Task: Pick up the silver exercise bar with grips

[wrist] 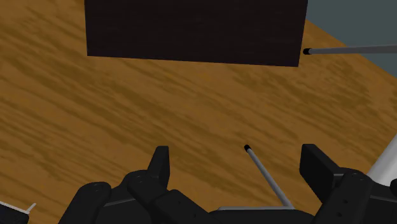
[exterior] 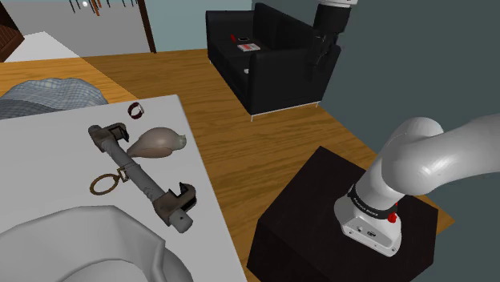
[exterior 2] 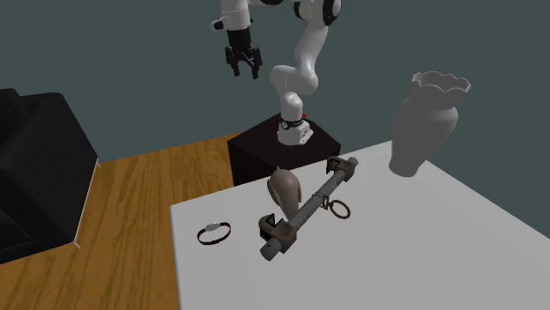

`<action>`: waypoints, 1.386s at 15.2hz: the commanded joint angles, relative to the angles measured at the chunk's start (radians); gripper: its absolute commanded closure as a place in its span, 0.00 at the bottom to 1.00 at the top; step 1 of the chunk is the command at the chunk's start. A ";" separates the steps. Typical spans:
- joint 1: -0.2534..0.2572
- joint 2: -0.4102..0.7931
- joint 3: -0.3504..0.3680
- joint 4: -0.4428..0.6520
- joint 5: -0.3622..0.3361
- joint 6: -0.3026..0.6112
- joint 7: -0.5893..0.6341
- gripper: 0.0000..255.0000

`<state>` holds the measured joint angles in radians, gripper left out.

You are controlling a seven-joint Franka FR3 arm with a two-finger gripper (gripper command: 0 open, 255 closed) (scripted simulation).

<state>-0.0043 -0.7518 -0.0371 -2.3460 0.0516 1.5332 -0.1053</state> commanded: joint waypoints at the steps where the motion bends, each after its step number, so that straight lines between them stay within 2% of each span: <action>1: 0.000 0.000 0.000 0.000 0.000 0.000 0.000 0.00; 12: 0.077 0.172 0.219 0.026 0.140 0.180 0.245 0.00; 21: 0.113 0.410 0.387 0.158 0.166 0.321 0.447 0.00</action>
<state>0.1040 -0.3681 0.3298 -2.1989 0.2170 1.8333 0.3157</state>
